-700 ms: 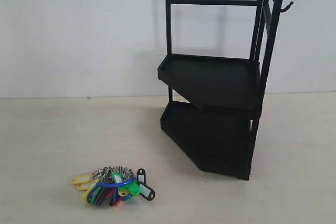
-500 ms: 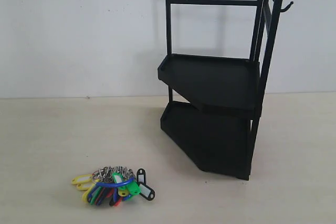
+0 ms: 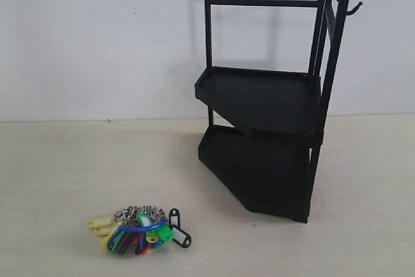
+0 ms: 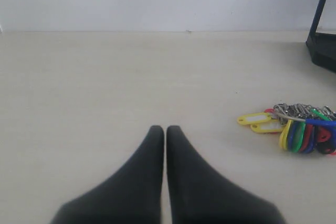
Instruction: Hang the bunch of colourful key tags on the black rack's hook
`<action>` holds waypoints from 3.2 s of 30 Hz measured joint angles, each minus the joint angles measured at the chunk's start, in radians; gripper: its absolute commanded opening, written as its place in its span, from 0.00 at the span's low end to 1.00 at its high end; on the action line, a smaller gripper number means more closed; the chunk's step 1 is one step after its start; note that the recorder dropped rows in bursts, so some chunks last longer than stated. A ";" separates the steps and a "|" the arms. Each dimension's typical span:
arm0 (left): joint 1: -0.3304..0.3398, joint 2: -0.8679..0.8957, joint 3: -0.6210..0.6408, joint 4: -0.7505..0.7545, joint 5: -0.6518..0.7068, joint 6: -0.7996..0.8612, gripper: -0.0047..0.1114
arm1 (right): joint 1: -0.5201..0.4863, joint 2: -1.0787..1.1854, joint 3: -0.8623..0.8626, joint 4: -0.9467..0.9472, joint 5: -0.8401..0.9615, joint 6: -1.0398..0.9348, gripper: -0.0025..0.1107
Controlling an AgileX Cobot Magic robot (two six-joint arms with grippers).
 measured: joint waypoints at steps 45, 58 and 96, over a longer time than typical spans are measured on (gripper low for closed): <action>0.000 0.000 0.000 0.000 0.000 0.000 0.08 | 0.000 0.718 -0.659 0.000 -0.238 -0.055 0.03; 0.000 0.000 0.000 0.000 0.000 0.000 0.08 | 0.165 0.863 -0.665 0.004 -0.193 0.072 0.03; 0.000 0.000 0.000 0.000 0.000 0.000 0.08 | 0.847 2.150 -1.680 -0.323 0.474 -0.565 0.49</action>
